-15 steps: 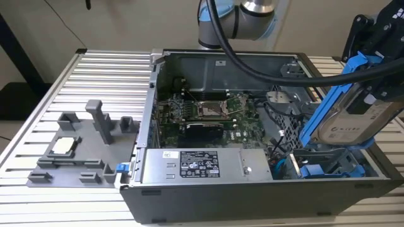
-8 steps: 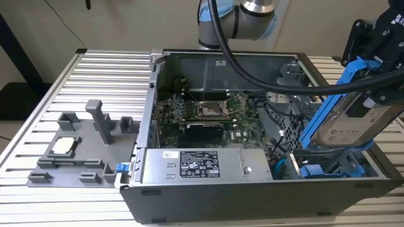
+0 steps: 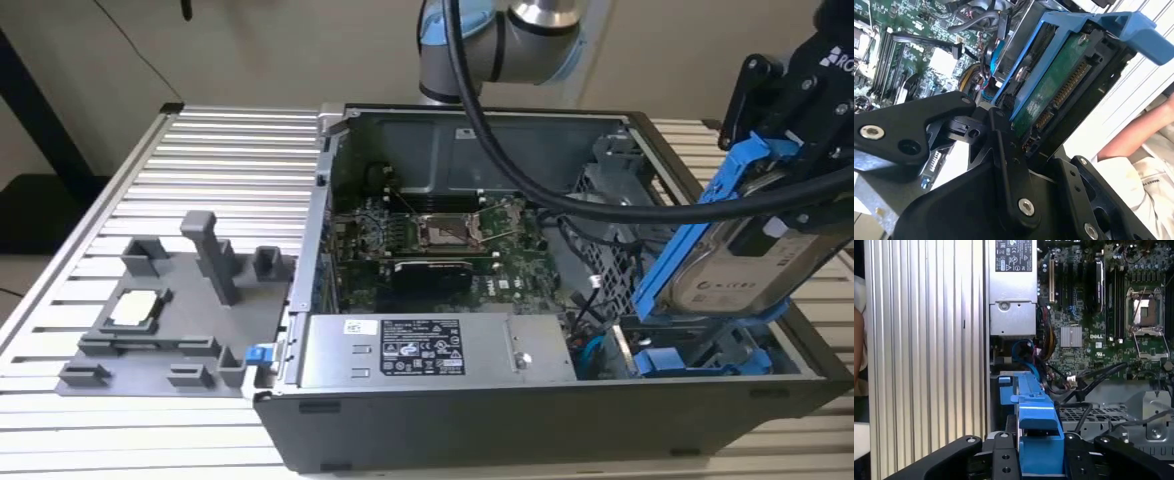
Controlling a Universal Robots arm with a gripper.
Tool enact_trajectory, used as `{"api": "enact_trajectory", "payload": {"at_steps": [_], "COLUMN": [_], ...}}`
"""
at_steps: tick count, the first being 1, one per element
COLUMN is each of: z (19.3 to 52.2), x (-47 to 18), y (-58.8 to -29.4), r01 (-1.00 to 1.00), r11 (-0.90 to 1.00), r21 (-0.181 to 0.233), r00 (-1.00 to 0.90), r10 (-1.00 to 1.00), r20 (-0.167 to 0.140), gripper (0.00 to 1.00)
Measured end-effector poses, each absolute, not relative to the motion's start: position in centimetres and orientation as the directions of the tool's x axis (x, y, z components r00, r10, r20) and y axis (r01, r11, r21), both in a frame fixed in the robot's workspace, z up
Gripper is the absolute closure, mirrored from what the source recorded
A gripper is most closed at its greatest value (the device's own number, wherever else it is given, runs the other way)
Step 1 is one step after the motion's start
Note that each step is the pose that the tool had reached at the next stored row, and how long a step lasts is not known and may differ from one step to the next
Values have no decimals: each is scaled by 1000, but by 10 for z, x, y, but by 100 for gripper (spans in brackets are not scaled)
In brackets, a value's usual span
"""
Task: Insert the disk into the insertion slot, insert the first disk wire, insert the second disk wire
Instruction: 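Insert the disk into the insertion slot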
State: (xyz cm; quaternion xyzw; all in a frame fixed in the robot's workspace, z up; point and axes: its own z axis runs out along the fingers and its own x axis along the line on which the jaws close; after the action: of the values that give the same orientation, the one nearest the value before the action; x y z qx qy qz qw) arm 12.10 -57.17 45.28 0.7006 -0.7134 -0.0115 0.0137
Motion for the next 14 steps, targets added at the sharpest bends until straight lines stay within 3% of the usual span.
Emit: {"api": "enact_trajectory", "payload": {"at_steps": [14], "z": [430], "x": [125], "y": [-572], "r01": [-999], "r11": [-9], "r21": [35], "r00": [9], "r10": [-1000], "r20": [4], "gripper": [68]}}
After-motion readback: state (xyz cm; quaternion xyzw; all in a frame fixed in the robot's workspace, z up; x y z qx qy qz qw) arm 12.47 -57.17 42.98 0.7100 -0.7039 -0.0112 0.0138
